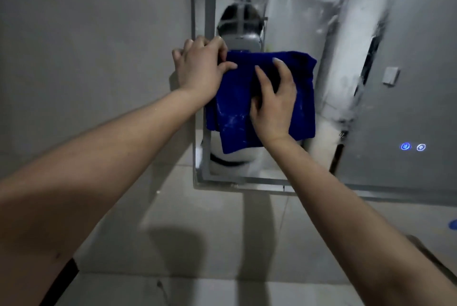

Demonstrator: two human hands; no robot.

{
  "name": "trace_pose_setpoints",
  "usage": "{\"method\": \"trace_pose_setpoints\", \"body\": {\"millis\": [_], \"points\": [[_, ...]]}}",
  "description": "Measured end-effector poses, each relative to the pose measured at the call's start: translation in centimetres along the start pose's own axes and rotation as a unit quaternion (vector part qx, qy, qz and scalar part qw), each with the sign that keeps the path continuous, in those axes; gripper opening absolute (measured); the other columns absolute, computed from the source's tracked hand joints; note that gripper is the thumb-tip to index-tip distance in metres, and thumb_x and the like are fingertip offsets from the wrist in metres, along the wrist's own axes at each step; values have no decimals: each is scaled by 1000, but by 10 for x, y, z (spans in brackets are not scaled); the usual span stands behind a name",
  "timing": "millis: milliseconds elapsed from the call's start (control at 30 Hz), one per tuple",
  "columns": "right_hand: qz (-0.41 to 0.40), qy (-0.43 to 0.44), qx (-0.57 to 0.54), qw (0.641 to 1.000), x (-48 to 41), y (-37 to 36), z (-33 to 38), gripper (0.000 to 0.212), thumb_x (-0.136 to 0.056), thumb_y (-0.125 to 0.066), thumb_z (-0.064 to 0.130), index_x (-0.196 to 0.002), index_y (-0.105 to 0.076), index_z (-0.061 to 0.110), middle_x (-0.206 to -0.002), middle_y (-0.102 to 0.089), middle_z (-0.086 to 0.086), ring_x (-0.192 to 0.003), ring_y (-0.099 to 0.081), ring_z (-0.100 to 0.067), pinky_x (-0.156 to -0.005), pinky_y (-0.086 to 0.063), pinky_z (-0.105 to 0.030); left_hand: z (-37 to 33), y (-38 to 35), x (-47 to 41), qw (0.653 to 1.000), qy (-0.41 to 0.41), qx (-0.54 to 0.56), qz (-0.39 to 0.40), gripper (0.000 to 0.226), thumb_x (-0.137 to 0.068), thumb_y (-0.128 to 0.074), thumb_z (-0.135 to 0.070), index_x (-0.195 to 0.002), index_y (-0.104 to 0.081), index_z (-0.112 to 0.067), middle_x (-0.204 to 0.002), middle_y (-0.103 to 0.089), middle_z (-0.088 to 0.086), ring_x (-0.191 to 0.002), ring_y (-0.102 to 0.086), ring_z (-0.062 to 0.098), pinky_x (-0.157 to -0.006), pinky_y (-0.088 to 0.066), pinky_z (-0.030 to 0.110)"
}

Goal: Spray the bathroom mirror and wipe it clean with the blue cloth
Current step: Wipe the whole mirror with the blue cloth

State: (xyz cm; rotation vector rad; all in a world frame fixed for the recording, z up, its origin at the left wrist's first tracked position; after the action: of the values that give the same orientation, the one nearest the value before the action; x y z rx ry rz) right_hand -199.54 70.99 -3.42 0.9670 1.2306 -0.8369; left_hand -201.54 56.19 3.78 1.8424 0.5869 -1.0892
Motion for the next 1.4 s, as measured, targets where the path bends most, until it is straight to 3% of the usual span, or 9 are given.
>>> {"method": "trace_pose_setpoints", "body": {"millis": [133, 233, 367, 533, 867, 967, 1133, 1267, 1400], "points": [[32, 37, 33, 998, -2, -18, 5, 55, -86, -42, 7, -141, -35, 5, -147, -36, -21, -139, -17, -36, -117, -8, -46, 4, 3, -7, 999, -7, 15, 34, 26, -80, -61, -53, -83, -52, -28, -107, -58, -2, -109, -47, 22, -83, -25, 34], [85, 11, 117, 989, -2, -25, 13, 69, -91, -41, 41, -147, -23, 7, -155, -20, -16, -143, -10, -39, -117, 6, -40, 2, 6, -4, 999, -42, 2, 13, 25, -83, -58, -51, -88, -55, -27, -105, -57, -2, -107, -47, 21, -82, -24, 32], [83, -27, 156, 984, -1, -29, 22, 78, -88, -41, 55, -150, -18, 13, -157, -16, -12, -144, -9, -37, -115, 2, -46, 16, 0, 26, 983, -170, 14, -73, 25, -93, -45, -26, -114, -57, -20, -118, -58, 1, -110, -52, 20, -97, -27, 33], [65, -11, 203, 977, 15, -39, 23, 75, -88, -42, 54, -148, -25, 13, -154, -25, -13, -142, -18, -38, -114, -1, -47, 50, -39, 77, 980, -196, -19, -9, 48, -96, -37, -24, -143, -33, -15, -153, -26, 5, -142, -21, 21, -115, -3, 43], [140, 61, 188, 970, 83, -56, 25, 76, -84, -46, 54, -145, -27, 13, -151, -31, -16, -137, -15, -39, -111, -8, -51, 86, -47, 124, 990, -140, -12, 3, 40, -91, -42, -22, -130, -39, -14, -148, -35, 12, -138, -23, 23, -114, -3, 47], [165, 68, 181, 967, 113, -62, 23, 75, -84, -44, 54, -145, -24, 15, -153, -21, -11, -137, -15, -38, -111, -10, -52, 87, -42, 125, 997, -74, -5, 25, 50, -95, -34, -28, -142, -30, -12, -155, -21, 9, -144, -13, 21, -116, 2, 44], [175, 59, 174, 967, 155, -69, 21, 75, -85, -40, 55, -146, -19, 18, -152, -15, -7, -137, -16, -36, -110, -13, -52, 87, -62, 157, 990, -85, -37, 110, 62, -94, -27, -37, -149, -6, -18, -156, 1, -3, -141, 7, 8, -116, 7, 40], [187, 102, 172, 962, 190, -74, 14, 72, -87, -35, 56, -147, -19, 20, -159, 13, 0, -140, -9, -31, -109, -16, -50, 99, -91, 201, 984, -76, -42, 154, 64, -93, -28, -40, -149, -8, -18, -153, 3, -6, -142, 2, 9, -116, 6, 37], [210, 196, 188, 939, 206, -71, 5, 68, -85, -37, 55, -143, -27, 20, -153, -16, -4, -135, -22, -30, -105, -20, -46, 105, -103, 226, 978, -115, -95, 146, 64, -91, -37, -40, -147, -21, -13, -154, -11, 1, -142, -8, 12, -116, -3, 40]]}}
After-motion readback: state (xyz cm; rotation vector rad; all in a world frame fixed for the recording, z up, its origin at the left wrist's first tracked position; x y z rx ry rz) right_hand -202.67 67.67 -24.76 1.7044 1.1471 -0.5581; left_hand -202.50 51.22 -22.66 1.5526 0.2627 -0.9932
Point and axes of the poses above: each hand's wrist, its own x-axis away from the middle knuckle, its own y-axis out of the back of the hand, z = x × y, the point moved 4 cm from there along -x, towards the middle knuckle
